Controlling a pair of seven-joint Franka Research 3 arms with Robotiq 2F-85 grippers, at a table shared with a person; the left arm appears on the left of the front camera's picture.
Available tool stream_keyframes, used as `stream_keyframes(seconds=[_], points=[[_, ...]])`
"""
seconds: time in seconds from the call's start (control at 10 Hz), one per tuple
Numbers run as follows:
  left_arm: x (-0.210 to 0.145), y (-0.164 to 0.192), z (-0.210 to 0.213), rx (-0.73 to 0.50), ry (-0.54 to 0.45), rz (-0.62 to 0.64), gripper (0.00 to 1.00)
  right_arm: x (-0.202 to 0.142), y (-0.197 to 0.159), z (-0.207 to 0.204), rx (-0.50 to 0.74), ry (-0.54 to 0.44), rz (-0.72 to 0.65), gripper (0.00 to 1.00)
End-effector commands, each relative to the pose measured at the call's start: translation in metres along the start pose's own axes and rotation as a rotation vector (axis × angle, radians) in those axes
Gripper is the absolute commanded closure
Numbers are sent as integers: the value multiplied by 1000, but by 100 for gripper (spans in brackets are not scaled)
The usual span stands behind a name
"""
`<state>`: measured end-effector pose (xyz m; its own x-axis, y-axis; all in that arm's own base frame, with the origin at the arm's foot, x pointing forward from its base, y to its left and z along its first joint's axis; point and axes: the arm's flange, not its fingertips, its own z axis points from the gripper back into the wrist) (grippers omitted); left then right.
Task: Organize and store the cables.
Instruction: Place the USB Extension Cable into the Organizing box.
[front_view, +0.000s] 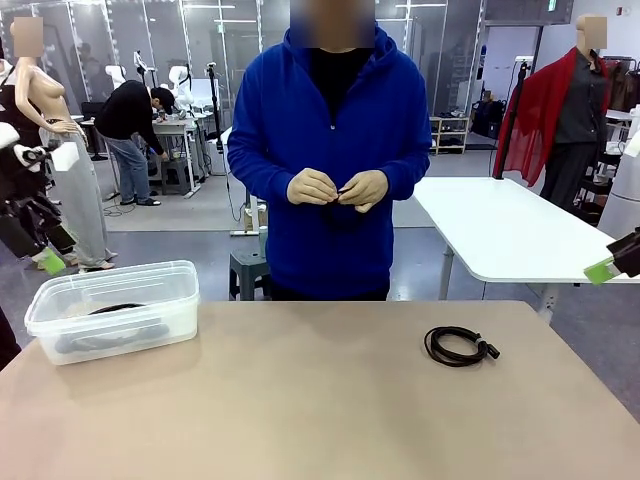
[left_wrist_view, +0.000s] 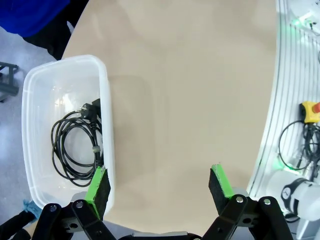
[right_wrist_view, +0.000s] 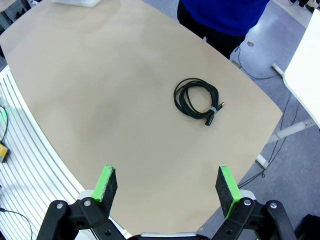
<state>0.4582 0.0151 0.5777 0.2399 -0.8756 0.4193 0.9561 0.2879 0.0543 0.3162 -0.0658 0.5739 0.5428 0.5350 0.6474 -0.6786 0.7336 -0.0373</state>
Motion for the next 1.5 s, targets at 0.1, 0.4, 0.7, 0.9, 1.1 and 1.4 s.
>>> stream_keyframes(seconds=[0.1, 0.4, 0.7, 0.9, 1.1, 1.4], points=[[-11, -31, -2, 14, -81, -58, 0, -2, -1, 0, 4, -4, 3, 0], [-21, -52, 5, -13, -100, -38, 0, -2, -1, 0, 4, -4, 3, 0], [-49, -65, 18, 37, -104, 47, 0, -2, -1, 0, 4, -4, 3, 0], [-75, -62, 30, 105, -121, 55, 0, -2, -1, 0, 4, -4, 3, 0], [-95, -59, 36, 119, -171, 111, 0, -2, -1, 0, 4, -4, 3, 0], [-101, -59, 39, 138, -190, 114, 0, -2, -1, 0, 4, -4, 3, 0]])
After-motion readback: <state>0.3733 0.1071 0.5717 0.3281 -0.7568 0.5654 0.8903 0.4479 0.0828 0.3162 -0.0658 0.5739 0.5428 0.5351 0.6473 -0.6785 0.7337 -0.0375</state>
